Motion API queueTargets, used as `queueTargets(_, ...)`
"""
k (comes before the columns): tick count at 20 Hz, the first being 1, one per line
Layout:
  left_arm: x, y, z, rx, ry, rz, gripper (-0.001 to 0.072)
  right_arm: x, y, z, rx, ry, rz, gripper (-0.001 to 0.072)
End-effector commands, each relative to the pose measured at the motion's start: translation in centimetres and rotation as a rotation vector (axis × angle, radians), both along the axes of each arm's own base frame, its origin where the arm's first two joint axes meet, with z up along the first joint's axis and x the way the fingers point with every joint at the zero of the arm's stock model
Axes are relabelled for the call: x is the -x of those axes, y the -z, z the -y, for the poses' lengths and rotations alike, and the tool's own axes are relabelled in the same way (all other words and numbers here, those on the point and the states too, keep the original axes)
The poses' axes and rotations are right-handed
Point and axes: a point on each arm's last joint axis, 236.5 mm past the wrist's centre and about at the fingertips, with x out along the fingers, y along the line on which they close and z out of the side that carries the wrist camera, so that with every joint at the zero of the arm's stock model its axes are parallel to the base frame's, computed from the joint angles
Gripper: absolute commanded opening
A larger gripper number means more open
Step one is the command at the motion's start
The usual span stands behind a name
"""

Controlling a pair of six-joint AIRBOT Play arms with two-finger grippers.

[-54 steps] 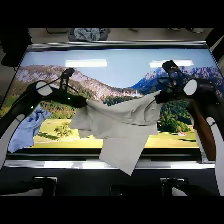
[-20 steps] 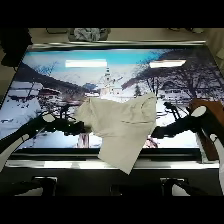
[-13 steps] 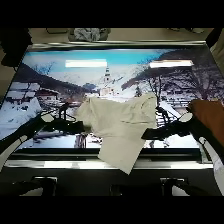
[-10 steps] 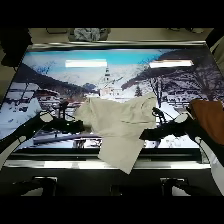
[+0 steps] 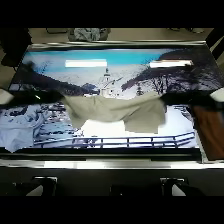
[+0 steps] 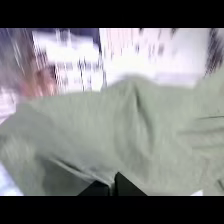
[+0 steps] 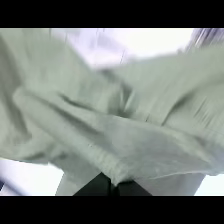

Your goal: Fold the shirts.

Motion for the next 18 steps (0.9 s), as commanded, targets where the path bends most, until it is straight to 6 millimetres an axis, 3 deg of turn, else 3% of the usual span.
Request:
queueTargets(1, 3.7, -21.6, -5.8, -0.043, -0.171, 0.487, 0.0041, 4.9, -25.5, 5.4, 0.235, 0.206, 0.660, 0.0050)
queueTargets(2, 6.4, -27.1, -6.7, -0.052, -0.211, 0.620, 0.0041, 8.2, -30.9, 5.8, 0.316, 0.262, 0.802, 0.0050)
queueTargets(3, 9.1, -31.3, -7.0, -0.068, -0.235, 0.728, 0.0041, 11.9, -35.2, 5.9, 0.402, 0.314, 0.923, 0.0050)
queueTargets(4, 11.8, -34.5, -7.1, -0.083, -0.253, 0.818, 0.0041, 15.2, -38.2, 5.9, 0.465, 0.361, 1.009, 0.0050)
queueTargets(5, 14.3, -36.9, -7.0, -0.097, -0.268, 0.892, 0.0040, 17.6, -39.9, 5.9, 0.494, 0.403, 1.054, 0.0050)
queueTargets(7, 17.9, -39.8, -6.6, -0.089, -0.294, 0.978, 0.0041, 20.9, -41.7, 6.5, 0.473, 0.494, 1.096, 0.0050)
queueTargets(9, 19.8, -40.9, -6.2, -0.092, -0.293, 1.021, 0.0041, 22.2, -42.0, 6.3, 0.458, 0.514, 1.111, 0.0050)
queueTargets(11, 19.8, -40.8, -6.1, -0.093, -0.292, 1.019, 0.0041, 22.0, -41.7, 6.3, 0.452, 0.511, 1.095, 0.0050)
queueTargets(13, 18.4, -40.1, -6.6, -0.098, -0.294, 0.985, 0.0042, 20.5, -39.9, 6.6, 0.459, 0.489, 1.013, 0.0050)
queueTargets(15, 15.4, -37.6, -7.6, -0.127, -0.299, 0.881, 0.0042, 17.4, -35.8, 7.5, 0.463, 0.452, 0.839, 0.0050)
queueTargets(17, 10.6, -32.8, -8.7, -0.139, -0.278, 0.701, 0.0042, 13.2, -30.1, 8.6, 0.454, 0.388, 0.609, 0.0050)
queueTargets(18, 7.8, -29.4, -9.1, -0.151, -0.252, 0.595, 0.0042, 10.8, -26.5, 9.1, 0.439, 0.344, 0.472, 0.0050)
